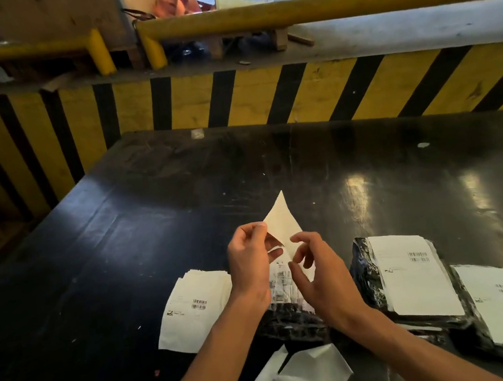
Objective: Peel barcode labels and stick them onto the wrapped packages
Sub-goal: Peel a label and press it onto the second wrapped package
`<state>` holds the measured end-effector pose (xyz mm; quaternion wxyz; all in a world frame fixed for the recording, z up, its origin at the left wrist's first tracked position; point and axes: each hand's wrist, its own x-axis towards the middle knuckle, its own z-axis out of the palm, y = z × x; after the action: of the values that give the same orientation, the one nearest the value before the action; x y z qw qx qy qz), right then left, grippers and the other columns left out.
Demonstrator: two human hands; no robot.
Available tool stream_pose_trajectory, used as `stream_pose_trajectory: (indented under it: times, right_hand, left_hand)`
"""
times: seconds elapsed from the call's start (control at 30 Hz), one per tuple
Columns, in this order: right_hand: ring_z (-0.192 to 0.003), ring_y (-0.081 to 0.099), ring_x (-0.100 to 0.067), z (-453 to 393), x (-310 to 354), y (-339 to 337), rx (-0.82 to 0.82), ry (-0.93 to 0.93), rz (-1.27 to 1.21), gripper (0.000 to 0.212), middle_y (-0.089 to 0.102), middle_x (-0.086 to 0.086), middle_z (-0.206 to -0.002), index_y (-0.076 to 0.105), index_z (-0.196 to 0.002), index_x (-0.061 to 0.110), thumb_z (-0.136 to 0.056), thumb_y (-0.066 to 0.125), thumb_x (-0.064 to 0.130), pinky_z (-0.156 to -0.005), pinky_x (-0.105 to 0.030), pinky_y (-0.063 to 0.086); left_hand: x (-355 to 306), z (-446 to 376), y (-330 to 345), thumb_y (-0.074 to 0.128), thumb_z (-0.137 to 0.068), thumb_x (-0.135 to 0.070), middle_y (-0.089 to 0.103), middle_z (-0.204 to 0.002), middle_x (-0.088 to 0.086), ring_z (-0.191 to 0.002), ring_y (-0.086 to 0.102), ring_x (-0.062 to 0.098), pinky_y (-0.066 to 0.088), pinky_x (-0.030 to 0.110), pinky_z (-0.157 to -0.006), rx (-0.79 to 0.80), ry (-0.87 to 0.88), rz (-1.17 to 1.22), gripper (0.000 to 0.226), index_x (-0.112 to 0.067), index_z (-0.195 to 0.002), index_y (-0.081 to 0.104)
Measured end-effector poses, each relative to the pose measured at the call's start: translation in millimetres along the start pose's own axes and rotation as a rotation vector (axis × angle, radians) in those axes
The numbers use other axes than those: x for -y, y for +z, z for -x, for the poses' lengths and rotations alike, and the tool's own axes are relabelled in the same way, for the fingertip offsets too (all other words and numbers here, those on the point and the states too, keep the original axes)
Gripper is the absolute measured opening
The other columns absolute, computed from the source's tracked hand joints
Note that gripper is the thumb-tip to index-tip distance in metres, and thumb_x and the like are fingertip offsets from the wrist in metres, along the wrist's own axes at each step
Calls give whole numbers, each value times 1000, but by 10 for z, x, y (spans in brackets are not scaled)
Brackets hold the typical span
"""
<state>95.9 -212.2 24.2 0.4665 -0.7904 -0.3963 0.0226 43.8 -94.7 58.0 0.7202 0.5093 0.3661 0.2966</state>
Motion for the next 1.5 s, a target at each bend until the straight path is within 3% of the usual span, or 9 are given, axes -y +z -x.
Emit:
stream_pose_trajectory:
  times: [0.23,0.37,0.5,0.63,0.77,0.97,1.07,1.37,1.5]
  right_hand:
    - [-82,55,-12,-83,-58,-73,-122,-45,109,44,57,12,-86,43,-118,33,-87,65,10,-76,-37,51]
    - [-84,54,-13,-181,-144,-174,-120,-56,184,44,58,9,-92,46,-124,27,-88,65,9,-76,-42,51]
    - [-87,53,-9,-206,-159,-265,-24,-71,168,48,54,15,-93,45,-129,28,-89,64,10,-79,-38,51]
    - [-90,54,-7,-227,-148,-303,43,-83,76,51,53,19,-92,39,-129,36,-91,61,10,-79,-30,48]
    - [-85,56,-9,-260,-165,-311,81,73,-139,51,56,4,-89,38,-133,30,-93,61,8,-78,-30,54]
    - [-84,64,-20,-283,-332,-219,54,386,-261,68,62,-9,-90,23,-147,31,-94,60,10,-76,-31,58]
    - [-74,65,-24,-244,-443,-119,81,477,-217,75,65,-13,-83,18,-150,31,-92,58,5,-65,-37,57]
    - [-46,51,-4,-261,-638,116,168,598,-162,59,64,4,-76,43,-139,22,-87,53,-3,-41,-15,37]
    - [-56,56,-10,-316,-737,161,193,655,-144,56,70,-7,-98,49,-138,18,-86,53,-2,-45,-17,41]
  left_hand:
    - [-119,25,-4,51,-97,-13,74,-99,17,-92,72,30,59,40,-78,82,-20,30,13,-9,-92,62]
    - [-196,-43,-122,43,-98,-40,73,-89,9,-86,72,24,53,37,-75,78,7,75,40,-10,-87,68]
    - [44,-227,-232,60,-94,-21,69,-103,1,-97,67,18,52,32,-80,26,122,-262,8,-22,-101,63]
    - [310,-318,-282,65,-92,-19,68,-110,-4,-97,64,6,50,20,-78,163,62,-419,21,-25,-112,61]
    - [401,-361,-307,66,-92,-23,73,-94,-8,-92,69,10,57,33,-83,119,130,-459,5,-24,-96,67]
    - [417,-342,-360,72,-87,-21,71,-81,-6,-76,69,7,56,23,-64,90,212,-620,29,-26,-108,53]
    - [485,-373,-388,70,-88,-24,69,-79,-8,-75,68,7,58,29,-65,122,175,-785,31,-33,-106,47]
    - [623,-546,-358,59,-95,-20,65,-86,-5,-78,64,11,56,26,-62,221,94,-955,22,-37,-105,52]
    - [680,-614,-330,57,-96,-18,63,-85,-6,-74,62,11,44,19,-54,235,78,-973,22,-35,-109,55]
